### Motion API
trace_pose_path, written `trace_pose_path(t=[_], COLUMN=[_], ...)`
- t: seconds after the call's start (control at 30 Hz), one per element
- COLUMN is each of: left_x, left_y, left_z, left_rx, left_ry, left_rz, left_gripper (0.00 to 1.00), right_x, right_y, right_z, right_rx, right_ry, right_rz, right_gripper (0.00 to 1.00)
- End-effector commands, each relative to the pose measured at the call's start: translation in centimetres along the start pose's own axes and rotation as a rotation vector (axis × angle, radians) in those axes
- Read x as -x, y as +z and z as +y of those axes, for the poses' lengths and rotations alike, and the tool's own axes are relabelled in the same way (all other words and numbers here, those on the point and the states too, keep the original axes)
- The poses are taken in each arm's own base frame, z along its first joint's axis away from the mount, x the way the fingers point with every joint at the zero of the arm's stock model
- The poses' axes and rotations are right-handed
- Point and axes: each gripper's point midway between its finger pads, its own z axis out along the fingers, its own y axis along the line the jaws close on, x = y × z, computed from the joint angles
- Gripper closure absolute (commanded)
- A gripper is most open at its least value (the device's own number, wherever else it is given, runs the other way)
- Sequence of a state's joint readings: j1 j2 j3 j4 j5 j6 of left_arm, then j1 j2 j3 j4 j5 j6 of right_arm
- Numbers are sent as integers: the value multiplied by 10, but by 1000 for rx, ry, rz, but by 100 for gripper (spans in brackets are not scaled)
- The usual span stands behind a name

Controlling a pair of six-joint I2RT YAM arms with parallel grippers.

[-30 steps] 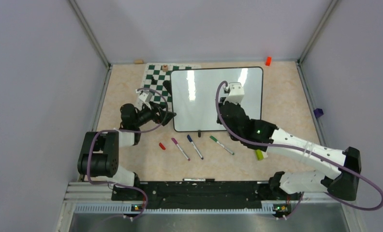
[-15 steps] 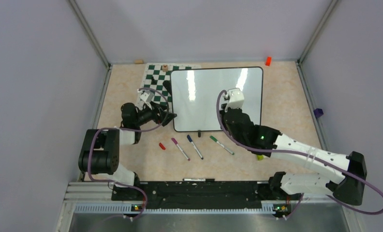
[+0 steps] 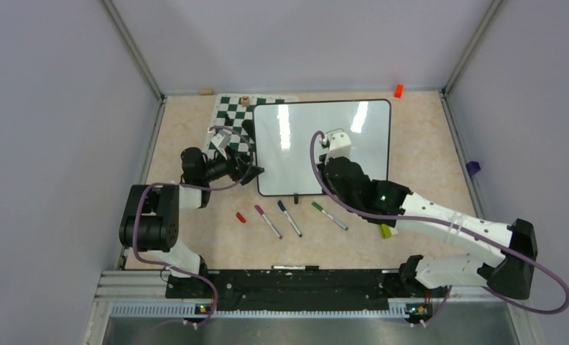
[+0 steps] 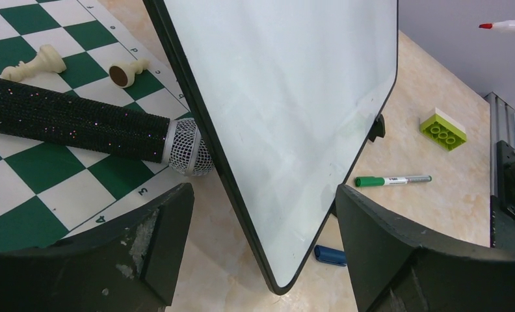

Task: Write a sentence on the whiteboard
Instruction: Hold the whiteboard at the center of the board.

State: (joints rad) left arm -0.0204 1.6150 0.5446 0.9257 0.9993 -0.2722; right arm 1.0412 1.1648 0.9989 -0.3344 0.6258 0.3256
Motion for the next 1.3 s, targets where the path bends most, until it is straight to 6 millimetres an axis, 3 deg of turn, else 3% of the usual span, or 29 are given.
trace_pose_path(t=[0.0, 0.2, 0.33, 0.43, 0.53, 0.7, 0.9, 1.17, 1.27], left_x=[13, 13, 12, 12, 11, 11, 15, 14, 13], left_y=[3, 3, 3, 4, 5, 10, 20, 25, 26], left_z=[-2, -2, -1, 0, 2, 7, 11, 12, 7], left_rx=[-37, -37, -36, -36, -36, -46, -114, -162, -209], left_ry=[41, 41, 38, 32, 23, -2, -31, -54, -61], left_rz=[-18, -16, -13, -9, -5, 11, 22, 39, 51], left_gripper=[15, 15, 15, 16, 19, 19, 21, 52, 53], right_x=[19, 4, 16, 28, 22, 23, 42, 68, 83], right_y=[-6, 1, 5, 8, 10, 23, 28, 35, 41], right_z=[8, 1, -1, 7, 22, 15, 15, 27, 32], right_rx=[6, -166, -204, -134, -9, -37, 26, 64, 65], right_ry=[80, 131, 95, -6, -145, -75, -12, 9, 25], right_rz=[31, 134, 111, 83, 109, 135, 106, 39, 10], right_gripper=[100, 100, 100, 100, 100, 100, 100, 100, 100])
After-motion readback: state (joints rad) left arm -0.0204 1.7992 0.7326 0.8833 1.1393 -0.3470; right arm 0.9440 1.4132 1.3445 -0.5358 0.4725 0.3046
